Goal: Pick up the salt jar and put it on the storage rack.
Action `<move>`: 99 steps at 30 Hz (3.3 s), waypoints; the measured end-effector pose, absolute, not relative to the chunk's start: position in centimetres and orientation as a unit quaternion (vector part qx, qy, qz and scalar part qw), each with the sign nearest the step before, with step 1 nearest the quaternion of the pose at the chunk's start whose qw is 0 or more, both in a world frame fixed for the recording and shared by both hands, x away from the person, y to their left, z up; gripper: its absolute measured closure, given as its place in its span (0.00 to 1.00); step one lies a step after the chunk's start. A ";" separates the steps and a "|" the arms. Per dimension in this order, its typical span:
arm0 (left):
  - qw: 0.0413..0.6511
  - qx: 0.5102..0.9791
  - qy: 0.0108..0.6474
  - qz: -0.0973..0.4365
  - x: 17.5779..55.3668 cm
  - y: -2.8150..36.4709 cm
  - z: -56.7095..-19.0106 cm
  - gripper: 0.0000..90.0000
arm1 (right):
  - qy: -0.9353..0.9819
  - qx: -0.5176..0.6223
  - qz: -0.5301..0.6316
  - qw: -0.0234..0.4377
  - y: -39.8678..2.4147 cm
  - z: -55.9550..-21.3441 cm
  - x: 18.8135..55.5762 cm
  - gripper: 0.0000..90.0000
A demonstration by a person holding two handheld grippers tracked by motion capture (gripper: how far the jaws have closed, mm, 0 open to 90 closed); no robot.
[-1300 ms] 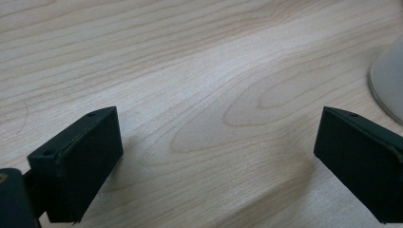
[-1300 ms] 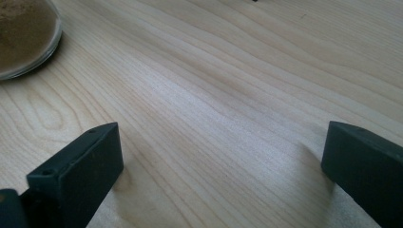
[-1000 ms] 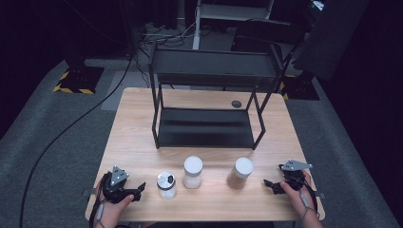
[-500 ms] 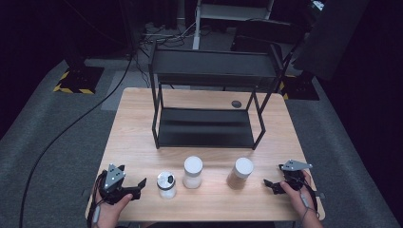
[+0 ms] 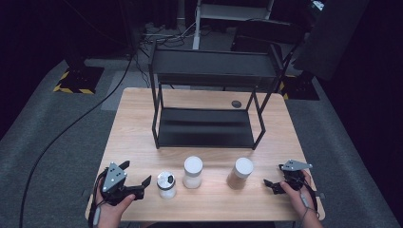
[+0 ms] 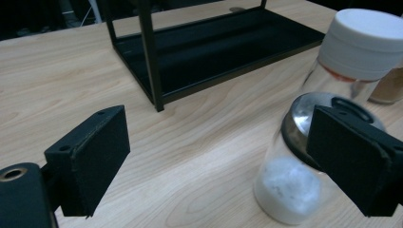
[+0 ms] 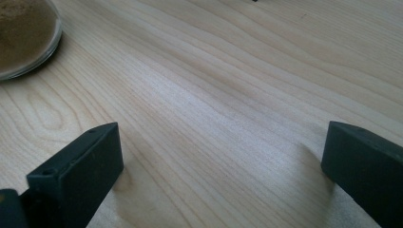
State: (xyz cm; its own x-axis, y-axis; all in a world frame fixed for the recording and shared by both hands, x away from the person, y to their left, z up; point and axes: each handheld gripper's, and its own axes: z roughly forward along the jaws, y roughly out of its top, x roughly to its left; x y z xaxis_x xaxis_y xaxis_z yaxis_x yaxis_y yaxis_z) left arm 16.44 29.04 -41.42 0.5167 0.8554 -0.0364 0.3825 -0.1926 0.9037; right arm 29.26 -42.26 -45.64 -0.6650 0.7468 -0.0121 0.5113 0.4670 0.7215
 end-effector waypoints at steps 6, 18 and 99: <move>0.490 0.728 0.416 0.240 16.6 28.6 -41.2 0.08 | 0.840 0.374 0.356 0.166 -42.3 -45.6 29.3 0.00; 0.500 0.737 0.395 0.226 17.1 26.9 -41.0 0.08 | 0.840 0.375 0.356 0.165 -42.2 -45.6 29.3 0.00; 0.465 0.777 0.375 0.199 20.0 23.5 -42.9 0.33 | 0.842 0.370 0.357 0.164 -42.2 -45.7 29.5 0.00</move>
State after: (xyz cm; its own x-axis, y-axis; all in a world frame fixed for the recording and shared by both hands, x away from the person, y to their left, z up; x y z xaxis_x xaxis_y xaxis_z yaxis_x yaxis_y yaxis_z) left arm 20.02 23.46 -42.90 0.6395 0.7677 -0.0405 0.3980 -0.2855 0.8718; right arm 29.48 -42.21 -45.66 -0.6723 0.7402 -0.0124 0.5058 0.4715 0.7224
